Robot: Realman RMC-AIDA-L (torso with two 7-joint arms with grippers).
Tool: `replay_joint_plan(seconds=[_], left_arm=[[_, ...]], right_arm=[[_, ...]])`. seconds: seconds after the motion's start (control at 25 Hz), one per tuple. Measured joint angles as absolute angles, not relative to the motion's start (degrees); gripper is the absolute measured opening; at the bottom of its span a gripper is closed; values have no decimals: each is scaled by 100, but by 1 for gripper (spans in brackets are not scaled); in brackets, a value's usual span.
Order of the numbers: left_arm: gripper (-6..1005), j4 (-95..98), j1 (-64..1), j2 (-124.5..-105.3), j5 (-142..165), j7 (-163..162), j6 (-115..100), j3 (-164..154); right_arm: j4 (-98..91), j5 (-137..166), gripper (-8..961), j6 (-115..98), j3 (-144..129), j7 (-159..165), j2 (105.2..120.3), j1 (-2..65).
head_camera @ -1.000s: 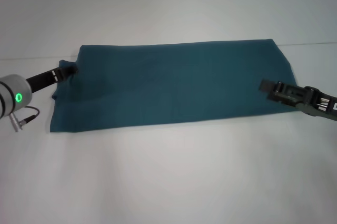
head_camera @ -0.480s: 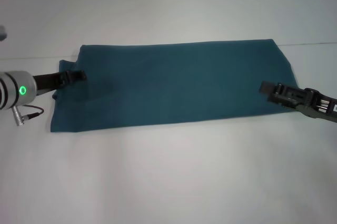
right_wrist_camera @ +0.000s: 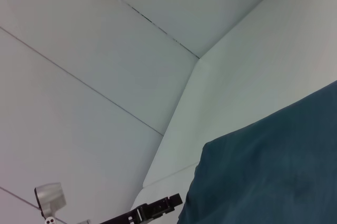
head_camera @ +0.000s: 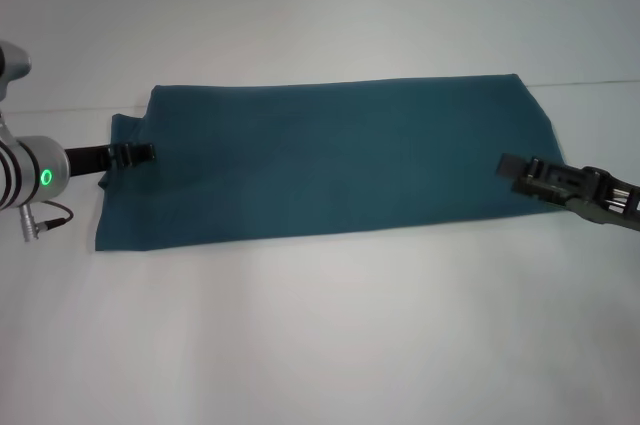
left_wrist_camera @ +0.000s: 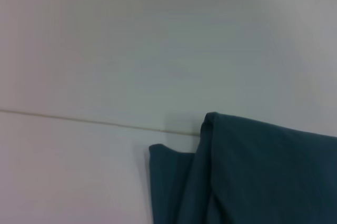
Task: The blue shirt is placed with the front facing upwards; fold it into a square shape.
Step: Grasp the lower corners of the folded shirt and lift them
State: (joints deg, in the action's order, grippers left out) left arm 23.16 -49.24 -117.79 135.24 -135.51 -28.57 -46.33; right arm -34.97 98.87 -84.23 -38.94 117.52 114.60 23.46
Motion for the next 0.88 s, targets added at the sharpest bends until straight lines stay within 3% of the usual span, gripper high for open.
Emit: replay_joint_plan(seconds=[0.24, 0.48, 0.6, 0.88], left_arm=[[718, 2748, -4748, -11752, 13521, -13954, -3852, -4540], [711, 4197, -4068, -11757, 13456, -14868, -5493, -4505], [708, 4342, -3941, -11652, 13485, -14995, -5947, -4364], [701, 4273, -3857, -11621, 13734, -15002, -5969, -4152]], right_arm=[[-3628, 10061, 858, -8445, -3907, 11922, 11348, 2370], [-4111, 10856, 858, -8484, -3880, 12541, 10965, 2438], [-4223, 10908, 858, -8614, -3819, 12630, 10798, 2433], [-4385, 11067, 858, -8763, -3560, 12615, 10694, 2388]])
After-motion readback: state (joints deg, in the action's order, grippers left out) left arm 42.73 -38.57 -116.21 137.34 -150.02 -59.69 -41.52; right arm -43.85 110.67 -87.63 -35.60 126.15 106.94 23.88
